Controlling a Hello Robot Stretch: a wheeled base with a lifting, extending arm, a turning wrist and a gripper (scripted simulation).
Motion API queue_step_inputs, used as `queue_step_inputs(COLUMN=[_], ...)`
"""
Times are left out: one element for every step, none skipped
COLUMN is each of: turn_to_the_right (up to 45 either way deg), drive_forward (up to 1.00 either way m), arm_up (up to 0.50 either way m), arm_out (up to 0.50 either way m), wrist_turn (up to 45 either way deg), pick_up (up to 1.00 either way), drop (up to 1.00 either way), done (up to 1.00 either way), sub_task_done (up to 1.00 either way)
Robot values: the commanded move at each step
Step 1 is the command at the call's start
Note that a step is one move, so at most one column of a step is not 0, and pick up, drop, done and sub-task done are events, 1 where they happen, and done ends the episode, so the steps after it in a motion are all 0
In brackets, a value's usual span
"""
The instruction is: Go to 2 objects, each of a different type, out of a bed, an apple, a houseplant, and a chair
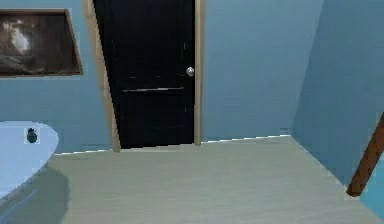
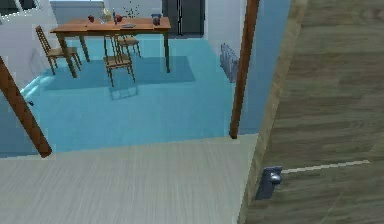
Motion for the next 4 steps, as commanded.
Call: queue_step_inputs(turn_to_the_right=[0.0,36.0,0.0,45.0], drive_forward=[0.05,0.00,0.40,0.00], arm_up=[0.00,0.00,0.00,0.00], arm_out=[0.00,0.00,0.00,0.00], wrist_turn=[0.0,0.0,0.0,0.0], pick_up=[0.00,0.00,0.00,0.00], drop=[0.00,0.00,0.00,0.00], done=[0.00,0.00,0.00,0.00], sub_task_done=[0.00,0.00,0.00,0.00])
